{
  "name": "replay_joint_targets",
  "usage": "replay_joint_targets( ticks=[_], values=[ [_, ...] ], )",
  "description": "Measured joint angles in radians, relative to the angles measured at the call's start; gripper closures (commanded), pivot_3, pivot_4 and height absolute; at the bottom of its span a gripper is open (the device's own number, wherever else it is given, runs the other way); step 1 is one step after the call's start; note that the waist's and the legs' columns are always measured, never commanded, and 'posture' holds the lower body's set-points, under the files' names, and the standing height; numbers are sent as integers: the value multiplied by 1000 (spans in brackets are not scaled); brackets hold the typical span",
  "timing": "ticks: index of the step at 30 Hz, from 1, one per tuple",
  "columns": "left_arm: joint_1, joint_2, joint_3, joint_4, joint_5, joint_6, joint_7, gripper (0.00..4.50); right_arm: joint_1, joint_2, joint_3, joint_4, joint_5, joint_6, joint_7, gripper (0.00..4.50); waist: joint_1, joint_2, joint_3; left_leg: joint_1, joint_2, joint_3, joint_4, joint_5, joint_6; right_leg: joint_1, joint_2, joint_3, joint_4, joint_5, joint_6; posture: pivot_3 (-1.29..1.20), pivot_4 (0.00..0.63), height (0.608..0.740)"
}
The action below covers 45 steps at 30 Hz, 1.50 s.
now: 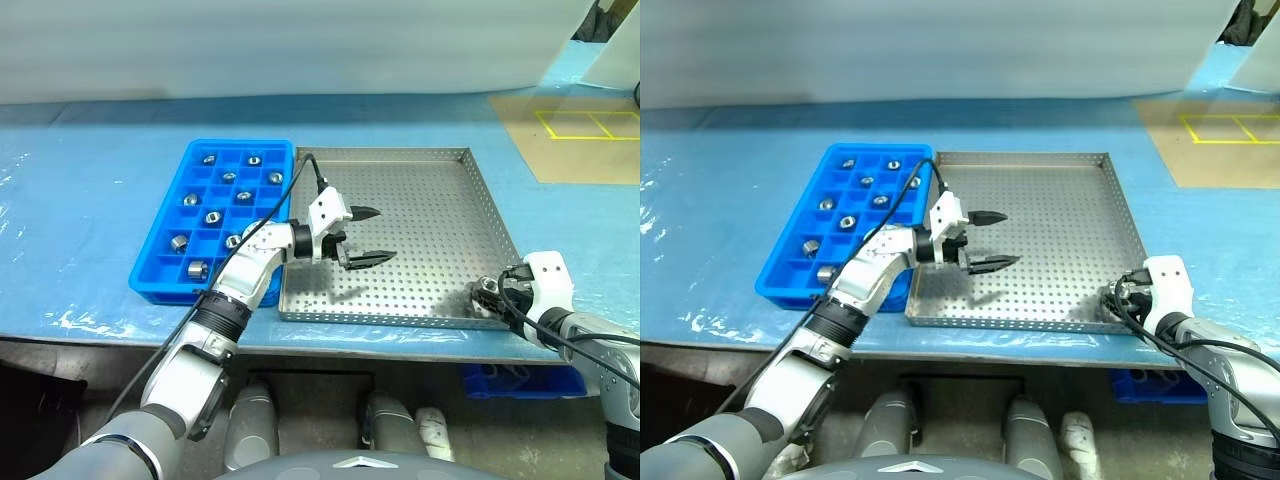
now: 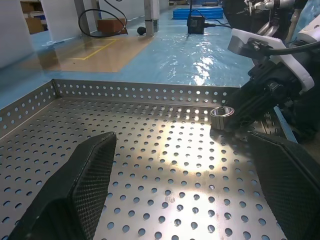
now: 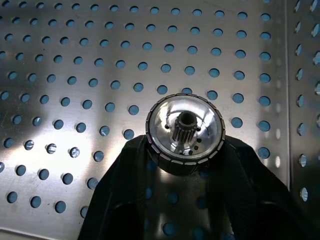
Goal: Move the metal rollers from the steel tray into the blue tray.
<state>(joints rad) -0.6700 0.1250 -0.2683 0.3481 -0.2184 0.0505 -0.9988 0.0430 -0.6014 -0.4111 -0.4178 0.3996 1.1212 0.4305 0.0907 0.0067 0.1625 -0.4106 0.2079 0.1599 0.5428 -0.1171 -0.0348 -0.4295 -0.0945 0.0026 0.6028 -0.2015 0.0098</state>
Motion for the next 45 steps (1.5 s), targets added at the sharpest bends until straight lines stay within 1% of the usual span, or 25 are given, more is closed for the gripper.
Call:
replay_joint_targets(
  ticks=[9, 13, 16, 17, 20, 21, 25, 30, 33, 37, 39, 40, 45],
  values=[
    [14, 19, 3, -34, -1, 24, 7, 112, -49, 7, 11, 52, -25, -85, -35, 2911, -10, -1, 0, 0, 0, 0, 0, 0, 0, -2, 0, 0, -1, 0, 0, -52, 150, 740],
    [48, 41, 12, -86, -5, 54, 15, 112, -160, 11, 42, 51, -21, -132, -32, 2911, -22, -1, 0, -1, 0, 0, -1, 0, 0, -3, 0, -1, 1, 0, 0, 11, 150, 740],
    [89, 76, 31, -155, -16, 95, 28, 112, -245, 11, 109, 62, -18, -146, -16, 2911, -16, 0, 0, -3, 1, 0, -3, 0, -1, -5, 0, -1, 1, 0, -1, 66, 150, 740],
    [98, 87, 37, -171, -19, 107, 32, 112, -266, 11, 126, 70, -17, -150, -10, 2911, -13, 0, 0, -4, 1, 0, -3, 0, 0, -7, 1, -1, 1, 3, -6, 80, 150, 740],
    [156, 132, 57, -257, -28, 151, 57, 112, -366, 14, 209, 121, -17, -158, 20, 2911, -7, 0, 0, -6, 0, 0, -3, 0, 1, -9, 0, -2, 1, 4, -8, 164, 150, 740],
    [172, 140, 64, -278, -30, 164, 65, 112, -392, 15, 232, 133, -17, -162, 32, 2911, 1, 0, 0, -7, 1, 0, -3, -1, 1, -9, 0, -2, 1, 3, -8, 164, 150, 740],
    [259, 183, 86, -401, -37, 217, 112, 112, -513, 39, 345, 218, -23, -194, 85, 2911, 20, 0, 0, -7, 2, -1, -3, 0, 0, -8, 0, -3, 2, 3, -8, 291, 150, 740],
    [358, 222, 115, -545, -53, 276, 172, 112, -622, 81, 465, 302, -31, -246, 170, 2911, 56, 0, 0, -8, 3, -3, -3, 1, -1, -9, 0, -2, 3, 3, -8, 417, 150, 740],
    [464, 271, 157, -662, -91, 331, 197, 112, -675, 111, 546, 330, -35, -283, 242, 2911, 74, 0, 0, -9, 3, -5, -3, 1, -2, -9, 0, -3, 3, 2, -10, 474, 150, 740],
    [602, 323, 223, -790, -137, 381, 226, 112, -724, 156, 627, 377, -48, -325, 313, 2911, 115, 0, 0, -10, 5, -7, -3, 1, -2, -10, 2, -4, 3, 1, -11, 547, 150, 740],
    [645, 339, 238, -830, -148, 395, 242, 112, -741, 173, 659, 388, -53, -345, 346, 2911, 137, 0, 1, -10, 5, -7, -4, 1, -2, -10, 2, -4, 3, 0, -10, 569, 150, 740],
    [663, 343, 242, -847, -153, 397, 251, 112, -749, 182, 677, 392, -56, -354, 366, 2911, 154, 0, 1, -10, 5, -8, -4, 1, -2, -9, 2, -4, 4, -3, -5, 580, 150, 740],
    [712, 347, 245, -895, -172, 416, 287, 112, -762, 208, 751, 393, -77, -381, 427, 2911, 222, 0, 1, -9, 5, -9, -5, 1, -3, -9, 3, -3, 4, -3, -4, 603, 150, 740]
  ],
)
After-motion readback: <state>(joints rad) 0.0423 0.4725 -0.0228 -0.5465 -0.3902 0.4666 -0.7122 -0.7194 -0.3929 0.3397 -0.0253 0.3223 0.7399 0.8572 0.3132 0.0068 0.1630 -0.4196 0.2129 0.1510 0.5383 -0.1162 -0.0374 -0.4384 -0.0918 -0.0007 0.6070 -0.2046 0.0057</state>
